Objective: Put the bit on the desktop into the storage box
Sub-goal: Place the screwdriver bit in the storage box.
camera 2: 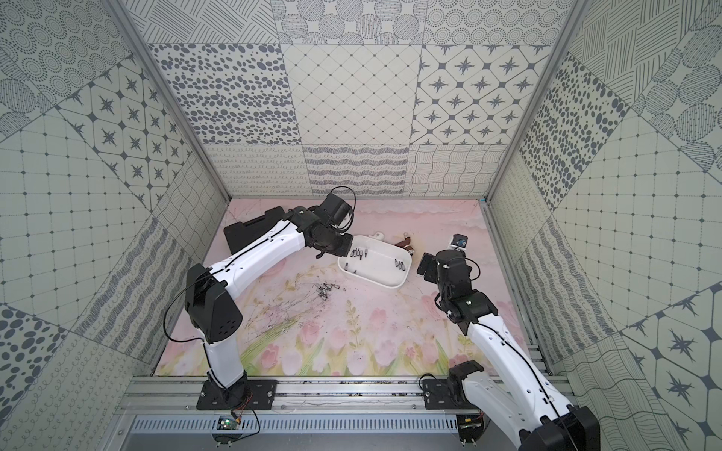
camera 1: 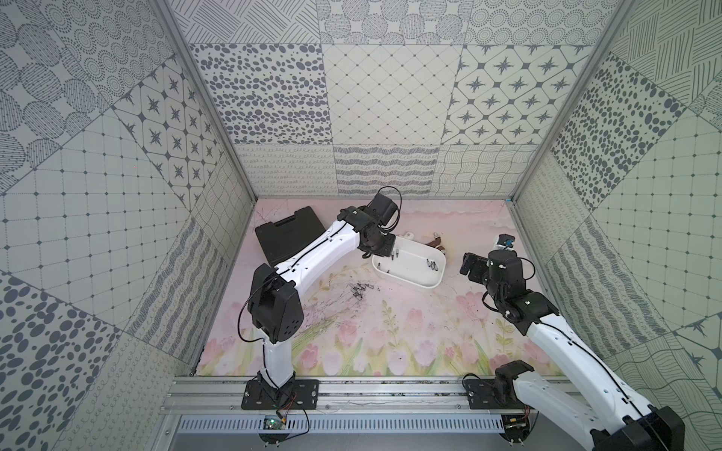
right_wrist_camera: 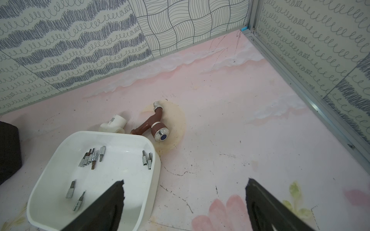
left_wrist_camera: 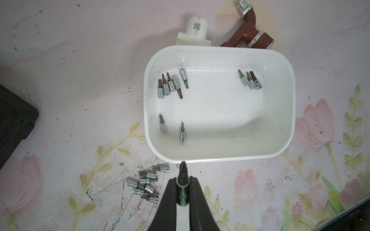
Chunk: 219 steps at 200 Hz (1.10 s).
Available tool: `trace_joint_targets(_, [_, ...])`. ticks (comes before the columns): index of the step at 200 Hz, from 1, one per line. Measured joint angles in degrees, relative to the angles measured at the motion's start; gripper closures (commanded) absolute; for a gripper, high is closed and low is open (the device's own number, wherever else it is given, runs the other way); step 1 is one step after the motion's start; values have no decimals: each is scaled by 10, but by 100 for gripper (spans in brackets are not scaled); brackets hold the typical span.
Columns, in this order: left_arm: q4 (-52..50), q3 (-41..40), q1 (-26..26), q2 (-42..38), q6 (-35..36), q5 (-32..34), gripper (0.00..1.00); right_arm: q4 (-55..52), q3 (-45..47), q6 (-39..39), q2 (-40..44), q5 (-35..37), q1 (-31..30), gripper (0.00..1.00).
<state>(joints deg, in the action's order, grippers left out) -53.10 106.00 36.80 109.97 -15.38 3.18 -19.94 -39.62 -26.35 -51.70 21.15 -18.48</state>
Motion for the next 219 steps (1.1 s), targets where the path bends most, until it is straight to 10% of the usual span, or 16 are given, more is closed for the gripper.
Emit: trace_joint_targets(219, [-29, 130, 35, 181, 12, -12, 92, 0, 0, 1, 0, 1, 2, 4])
